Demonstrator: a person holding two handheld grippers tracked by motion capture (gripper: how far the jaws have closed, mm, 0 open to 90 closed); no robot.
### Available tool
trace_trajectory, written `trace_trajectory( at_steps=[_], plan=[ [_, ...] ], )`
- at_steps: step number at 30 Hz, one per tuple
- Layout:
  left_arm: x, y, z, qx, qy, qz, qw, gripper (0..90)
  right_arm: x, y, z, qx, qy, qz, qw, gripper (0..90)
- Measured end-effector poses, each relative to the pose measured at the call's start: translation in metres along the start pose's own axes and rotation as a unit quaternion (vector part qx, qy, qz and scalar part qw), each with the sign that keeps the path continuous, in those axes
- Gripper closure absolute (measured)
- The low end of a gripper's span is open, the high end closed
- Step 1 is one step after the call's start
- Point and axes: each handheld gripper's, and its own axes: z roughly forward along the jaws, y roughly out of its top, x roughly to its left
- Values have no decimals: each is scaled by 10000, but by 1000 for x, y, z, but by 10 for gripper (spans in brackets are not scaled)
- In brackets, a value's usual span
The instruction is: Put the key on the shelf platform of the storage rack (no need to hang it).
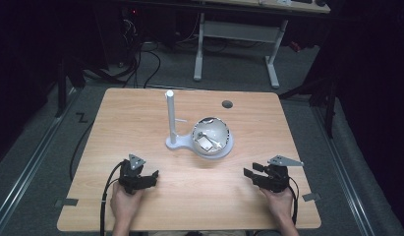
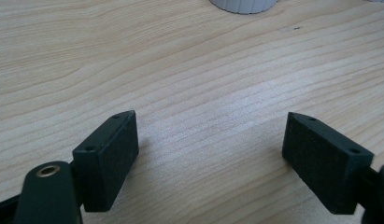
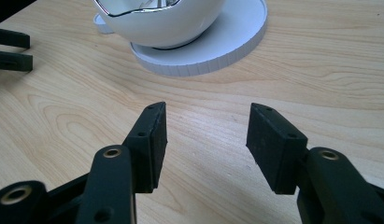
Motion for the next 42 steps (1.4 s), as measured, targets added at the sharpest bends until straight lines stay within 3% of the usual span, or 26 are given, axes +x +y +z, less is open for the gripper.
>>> trace_trajectory(
  at_steps=[8,17,23,31,42],
  plan=[
    [0,0,0,0,-2,6,10000,187,3,-1,10,172,-99,-68,9998,495],
    [0,0,0,4,-6,18,10000,187,7,-5,21,344,-371,-335,9982,502],
    [0,0,0,0,0,-8,10000,187,7,-7,26,403,-419,-347,9977,501],
    [0,0,0,0,6,-13,10000,186,12,-9,33,573,-582,-583,9950,500],
    [0,0,0,5,-16,23,10000,186,15,-11,40,678,-597,-664,9937,490]
  ],
)
